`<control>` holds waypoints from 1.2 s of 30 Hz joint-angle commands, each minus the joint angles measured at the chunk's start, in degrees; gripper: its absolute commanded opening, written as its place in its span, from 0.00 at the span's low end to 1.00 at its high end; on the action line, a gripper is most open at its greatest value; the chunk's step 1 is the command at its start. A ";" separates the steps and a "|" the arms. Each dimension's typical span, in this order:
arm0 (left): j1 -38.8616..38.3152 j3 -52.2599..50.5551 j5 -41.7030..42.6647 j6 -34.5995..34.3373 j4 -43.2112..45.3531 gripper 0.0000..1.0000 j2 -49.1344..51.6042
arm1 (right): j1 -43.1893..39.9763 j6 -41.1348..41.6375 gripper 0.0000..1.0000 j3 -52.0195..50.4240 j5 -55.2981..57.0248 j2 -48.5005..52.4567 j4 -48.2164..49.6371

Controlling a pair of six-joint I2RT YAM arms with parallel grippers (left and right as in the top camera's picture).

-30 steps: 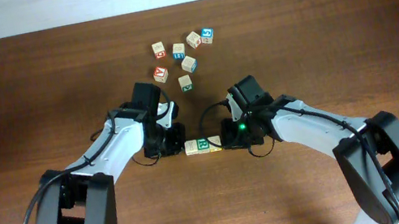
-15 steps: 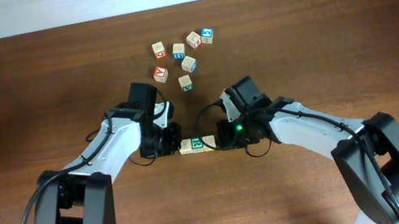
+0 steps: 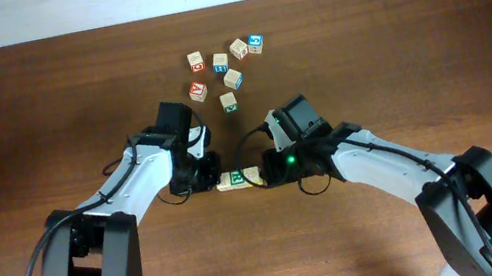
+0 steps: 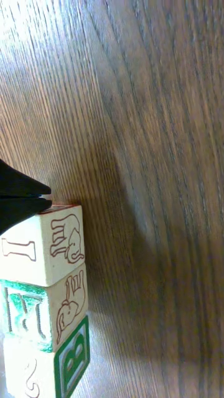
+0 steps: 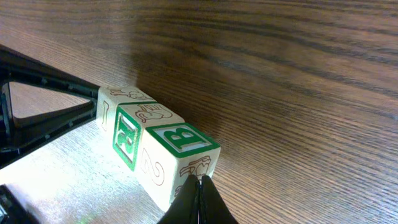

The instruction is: Rotate 3 blocks

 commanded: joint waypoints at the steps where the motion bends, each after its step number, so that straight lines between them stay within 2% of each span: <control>1: -1.09 0.61 5.84 -0.39 0.63 0.00 0.61 | 2.40 -1.03 0.04 1.68 -3.89 -1.55 1.05; 21: -1.09 0.63 5.84 -0.39 0.66 0.00 0.61 | 6.56 -1.01 0.04 5.73 -3.80 -1.57 0.63; 36: -1.09 0.61 5.81 -0.39 0.61 0.00 0.61 | 6.69 -0.79 0.04 5.73 -3.34 -1.57 0.63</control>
